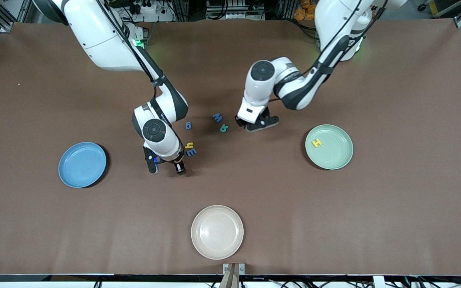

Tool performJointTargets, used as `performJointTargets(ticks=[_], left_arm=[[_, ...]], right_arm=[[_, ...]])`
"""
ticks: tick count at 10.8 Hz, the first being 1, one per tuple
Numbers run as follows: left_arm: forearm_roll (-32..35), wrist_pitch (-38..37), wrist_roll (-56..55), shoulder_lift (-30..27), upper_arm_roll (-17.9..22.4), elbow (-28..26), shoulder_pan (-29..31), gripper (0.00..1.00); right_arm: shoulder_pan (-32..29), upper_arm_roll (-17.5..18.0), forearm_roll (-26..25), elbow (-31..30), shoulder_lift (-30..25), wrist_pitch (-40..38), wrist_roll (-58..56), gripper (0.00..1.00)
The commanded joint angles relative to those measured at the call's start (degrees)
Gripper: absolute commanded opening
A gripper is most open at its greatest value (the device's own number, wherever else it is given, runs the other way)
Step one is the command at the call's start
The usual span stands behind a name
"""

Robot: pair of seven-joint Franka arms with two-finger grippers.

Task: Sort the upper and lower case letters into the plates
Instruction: 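Grasp the q with the left gripper while the right gripper grasps the M, then drop the q with the left gripper while the right gripper carries the M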

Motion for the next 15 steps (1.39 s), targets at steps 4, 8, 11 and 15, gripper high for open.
performJointTargets(ticks=[4, 8, 11, 15], left_arm=[[-7.4, -13.2, 34.4, -7.7, 6.0, -0.9, 8.8, 0.00], [-8.5, -15.1, 59.4, -9.4, 17.3, -3.0, 9.7, 0.00], [-9.0, -9.2, 61.9, -9.0, 17.9, -7.6, 10.6, 0.00], [-9.0, -6.3, 61.9, -7.6, 18.2, -8.1, 10.7, 0.24]], right_arm=[[-0.2, 0.2, -1.3, -1.4, -1.9, -0.2, 1.7, 0.00], [-3.2, 0.2, -6.5, -1.2, -3.8, -3.4, -2.7, 0.00], [-9.0, 0.2, -8.1, -1.3, -6.9, -10.0, -16.2, 0.00], [-19.2, 0.2, -10.7, -1.4, -10.3, -19.5, -34.7, 0.00]])
